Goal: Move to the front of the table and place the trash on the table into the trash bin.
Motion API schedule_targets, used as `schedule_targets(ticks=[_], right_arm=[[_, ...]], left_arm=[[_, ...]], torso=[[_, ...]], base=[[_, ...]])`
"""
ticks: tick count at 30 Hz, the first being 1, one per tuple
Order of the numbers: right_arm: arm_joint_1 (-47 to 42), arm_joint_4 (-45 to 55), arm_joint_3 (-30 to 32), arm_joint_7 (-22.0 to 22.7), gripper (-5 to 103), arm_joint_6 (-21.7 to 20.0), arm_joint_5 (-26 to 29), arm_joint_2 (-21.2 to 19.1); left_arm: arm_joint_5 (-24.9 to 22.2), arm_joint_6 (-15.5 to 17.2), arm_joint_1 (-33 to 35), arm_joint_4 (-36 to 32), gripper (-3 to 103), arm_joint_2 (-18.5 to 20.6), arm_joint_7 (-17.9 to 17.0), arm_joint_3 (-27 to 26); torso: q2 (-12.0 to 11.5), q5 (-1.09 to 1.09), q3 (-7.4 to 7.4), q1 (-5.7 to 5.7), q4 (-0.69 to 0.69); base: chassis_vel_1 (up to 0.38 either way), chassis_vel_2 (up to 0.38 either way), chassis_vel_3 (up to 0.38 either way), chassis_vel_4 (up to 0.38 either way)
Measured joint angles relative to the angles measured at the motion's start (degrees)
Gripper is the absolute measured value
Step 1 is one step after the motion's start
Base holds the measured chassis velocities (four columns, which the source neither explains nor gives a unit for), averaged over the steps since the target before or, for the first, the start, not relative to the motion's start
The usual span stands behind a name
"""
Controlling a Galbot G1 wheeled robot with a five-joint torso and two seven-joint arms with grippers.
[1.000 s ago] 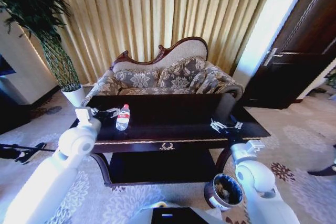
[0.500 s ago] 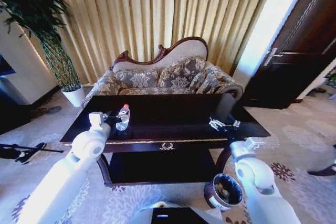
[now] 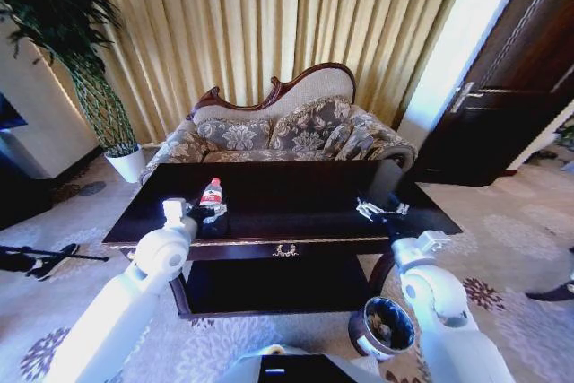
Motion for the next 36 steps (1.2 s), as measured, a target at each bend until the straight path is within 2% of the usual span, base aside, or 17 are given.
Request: schedule_targets(ticks=[13,15,17,19,20,22,23,24,25,27,28,30,32,33,34,35,36], right_arm=[[0.2,-0.7,0.1,0.0,100,0.1,-0.2,0.1],[0.2,-0.7,0.1,0.0,100,0.1,-0.2,0.1],[0.2,-0.7,0.1,0.0,100,0.1,-0.3,0.1],[0.2,-0.7,0.1,0.0,100,0.1,-0.3,0.0],[0.2,-0.7,0.1,0.0,100,0.1,-0.3,0.0],[0.2,-0.7,0.1,0.0,100,0.2,-0.3,0.0],[0.2,-0.7,0.2,0.0,100,0.2,-0.3,0.0],[0.2,-0.7,0.2,0.0,100,0.2,-0.3,0.0],[0.2,-0.7,0.2,0.0,100,0.2,-0.3,0.0],[0.1,-0.5,0.2,0.0,100,0.2,-0.2,-0.1],[0.0,-0.5,0.2,0.0,100,0.2,-0.2,-0.1],[0.0,-0.5,0.2,0.0,100,0.2,-0.2,-0.1],[0.0,-0.5,0.1,0.0,100,0.2,-0.1,-0.2],[0.0,-0.5,-0.2,0.0,100,0.2,0.0,-0.2],[0.0,-0.5,-0.2,0.0,100,0.2,0.0,-0.2],[0.1,-0.5,-0.7,0.0,100,0.2,0.2,-0.3],[0.4,-0.5,-1.1,0.0,100,0.2,0.5,-0.5]], left_arm=[[-0.8,0.7,0.7,0.2,101,-1.0,-1.2,0.4],[-1.1,0.7,0.7,0.2,96,-1.0,-1.4,0.4],[-1.5,0.7,0.7,0.2,86,-0.9,-1.6,0.3],[-1.6,0.7,0.7,0.1,86,-0.9,-1.6,0.3],[-1.6,0.6,0.7,0.0,75,-0.8,-1.7,0.2],[-1.7,0.6,0.7,0.0,75,-0.7,-1.7,0.2],[-1.7,0.6,0.7,-0.1,64,-0.6,-1.6,0.1],[-1.2,0.4,0.8,-0.1,59,-0.4,-1.1,0.0],[-1.2,0.4,0.8,-0.1,59,-0.4,-1.1,0.0],[4.1,-2.0,1.1,0.3,51,0.4,3.1,0.0],[8.3,-3.8,1.4,0.9,51,1.1,6.0,-0.2],[9.6,-4.4,1.5,1.1,47,1.3,6.9,-0.3],[16.7,-8.1,2.1,2.1,41,2.7,12.5,-1.0],[19.3,-9.8,2.2,2.6,38,3.2,14.2,-1.3],[19.3,-9.8,2.2,2.6,38,3.2,14.2,-1.3],[24.8,-13.7,2.5,3.7,36,4.1,17.9,-1.7],[28.1,-16.1,2.6,4.4,35,4.7,20.3,-1.8]], torso=[[0.0,0.00,0.00,0.00,0.00],[0.0,0.00,0.00,0.00,0.00],[0.0,0.00,0.00,0.00,0.00],[0.0,0.00,0.00,0.00,0.00],[0.0,0.00,0.00,0.00,0.00],[0.0,0.00,0.00,0.00,0.00],[0.0,-0.01,0.00,0.00,0.00],[0.0,0.00,0.00,0.00,0.00],[0.0,0.00,0.00,0.00,0.00],[0.0,-0.01,0.00,0.00,-0.01],[0.0,-0.01,0.00,0.00,0.00],[0.0,-0.01,0.00,0.00,0.00],[0.0,-0.01,0.00,0.00,0.01],[0.0,-0.01,0.00,0.00,0.00],[0.0,-0.01,0.00,0.00,0.00],[0.0,-0.01,0.00,0.00,0.00],[0.0,-0.01,0.00,0.00,0.00]], base=[[0.000,0.000,0.000,0.000],[0.000,0.000,0.000,0.000],[0.000,0.000,0.000,0.000],[0.000,0.000,0.000,0.000],[0.000,0.000,0.000,0.000],[0.000,0.000,0.000,0.000],[0.000,0.000,0.000,0.000],[0.000,0.000,0.000,0.000],[0.000,0.000,0.000,0.000],[0.000,0.000,0.000,0.000],[0.000,0.000,0.000,0.000],[0.000,0.000,0.000,0.000],[0.000,0.000,0.000,0.000],[0.000,0.000,0.000,0.000],[0.000,0.000,0.000,0.000],[0.000,0.000,0.000,0.000],[0.000,0.000,0.000,0.000]])
